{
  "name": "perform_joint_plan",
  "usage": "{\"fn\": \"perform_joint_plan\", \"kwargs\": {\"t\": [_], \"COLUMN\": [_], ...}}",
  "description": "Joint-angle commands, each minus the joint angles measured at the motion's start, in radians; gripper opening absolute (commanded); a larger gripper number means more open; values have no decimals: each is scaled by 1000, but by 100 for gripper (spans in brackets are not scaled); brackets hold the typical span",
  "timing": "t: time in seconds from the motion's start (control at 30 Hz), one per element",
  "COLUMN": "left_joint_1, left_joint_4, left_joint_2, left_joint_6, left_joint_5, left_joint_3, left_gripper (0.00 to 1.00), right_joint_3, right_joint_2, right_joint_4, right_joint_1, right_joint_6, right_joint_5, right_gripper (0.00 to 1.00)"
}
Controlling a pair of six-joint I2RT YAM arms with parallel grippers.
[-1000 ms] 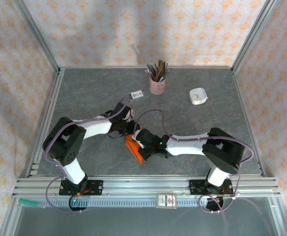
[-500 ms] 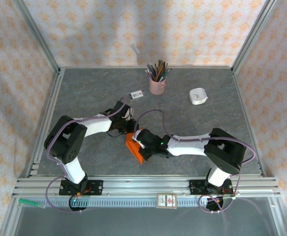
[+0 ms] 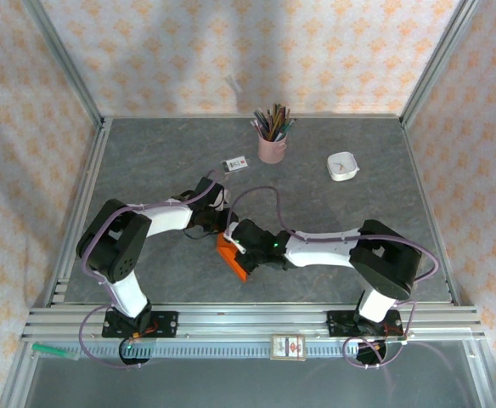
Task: Fold a paper plane with a square sheet of paper (pick it up from the middle)
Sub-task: Perform the third fold on the triangle at the bottom-center of the table.
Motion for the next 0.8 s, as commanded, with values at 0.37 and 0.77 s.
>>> {"fn": "perform_joint_plan", "kwargs": {"t": [0.37,0.77], "left_joint_1": [7,6], "left_joint_4": [-30,-26], "left_joint_2": [16,13], "left_joint_6": [26,25], "left_joint_5": [-33,-30], "left_joint_3": [-29,-35], "left_gripper": [27,27], "right_joint_3": [-21,-8], "right_joint_2": [-16,8], "right_joint_4": [-32,-30], "right_joint_1": [6,5], "right_joint_6": [1,-4], "right_joint_5": [38,44], "right_gripper": [1,1]}}
